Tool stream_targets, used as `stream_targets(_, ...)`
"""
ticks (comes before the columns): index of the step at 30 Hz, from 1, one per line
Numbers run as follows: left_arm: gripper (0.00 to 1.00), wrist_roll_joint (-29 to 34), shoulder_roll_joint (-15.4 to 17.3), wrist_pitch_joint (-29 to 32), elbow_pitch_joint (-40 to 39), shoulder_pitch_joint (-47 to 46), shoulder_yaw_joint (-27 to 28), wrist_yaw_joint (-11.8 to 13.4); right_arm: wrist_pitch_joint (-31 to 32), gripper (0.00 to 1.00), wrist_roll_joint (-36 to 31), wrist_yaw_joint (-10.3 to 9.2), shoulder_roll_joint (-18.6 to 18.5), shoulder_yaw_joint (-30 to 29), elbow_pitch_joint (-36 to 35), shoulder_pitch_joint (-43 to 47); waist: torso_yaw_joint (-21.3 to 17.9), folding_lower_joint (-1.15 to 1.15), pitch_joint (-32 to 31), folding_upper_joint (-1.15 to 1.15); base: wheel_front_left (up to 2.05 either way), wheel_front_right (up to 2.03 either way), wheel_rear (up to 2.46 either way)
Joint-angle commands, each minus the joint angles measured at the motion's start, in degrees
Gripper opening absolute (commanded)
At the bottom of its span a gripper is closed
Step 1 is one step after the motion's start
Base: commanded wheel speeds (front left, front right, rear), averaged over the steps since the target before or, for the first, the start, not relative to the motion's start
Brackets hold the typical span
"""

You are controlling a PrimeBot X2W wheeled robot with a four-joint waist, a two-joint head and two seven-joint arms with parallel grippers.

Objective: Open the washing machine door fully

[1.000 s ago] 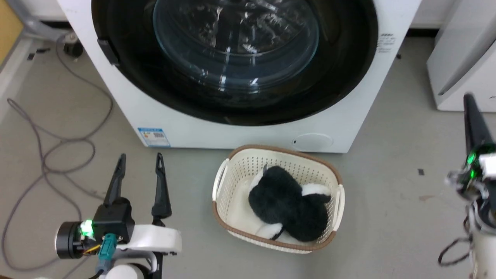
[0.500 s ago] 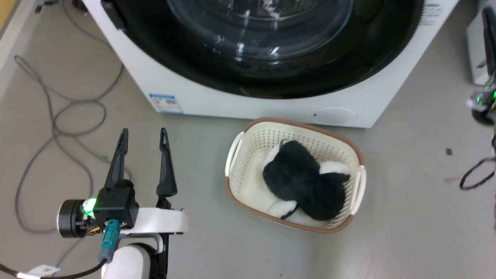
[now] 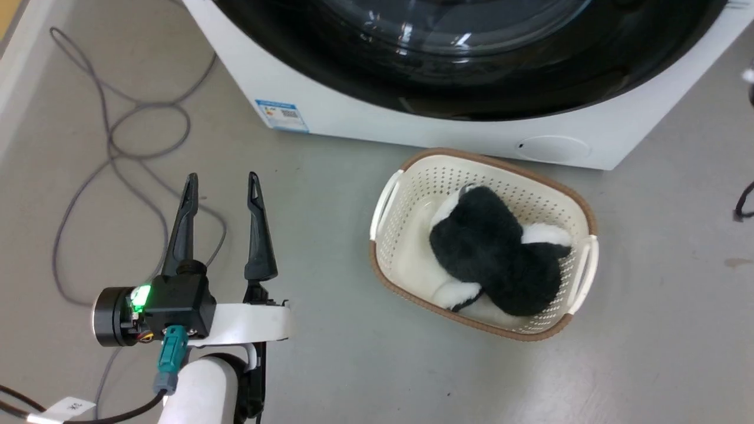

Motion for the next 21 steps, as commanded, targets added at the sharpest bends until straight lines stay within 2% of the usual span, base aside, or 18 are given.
stream_targets(1, 1.00, -0.21, 0.04, -0.51, -0.29, -1.15, -0.31, 0.44, 0.61, 0.00, 1.68, 0.07, -0.76, 0.45, 1.22, -2.22, 0.43, -0.01, 0.47, 0.00, 0.00, 0.00, 0.00)
stream_targets(10, 1.00, -0.49, 0.03, -0.81, -0.02, -1.10, -0.23, 1.17, 6.77, 0.00, 0.79, 0.07, -1.12, 5.64, 2.22, -0.72, 0.06, -0.01, -0.33, 0.00, 0.00, 0.00, 0.00)
stream_targets(21, 1.00, 0.38, 0.03, -0.81, 0.87, 0.92, 0.94, 0.35, 12.60, 0.00, -0.11, 0.07, -0.70, 10.28, -0.52, 6.51, -2.54, -0.01, -4.49, 0.00, 0.00, 0.00, 0.00)
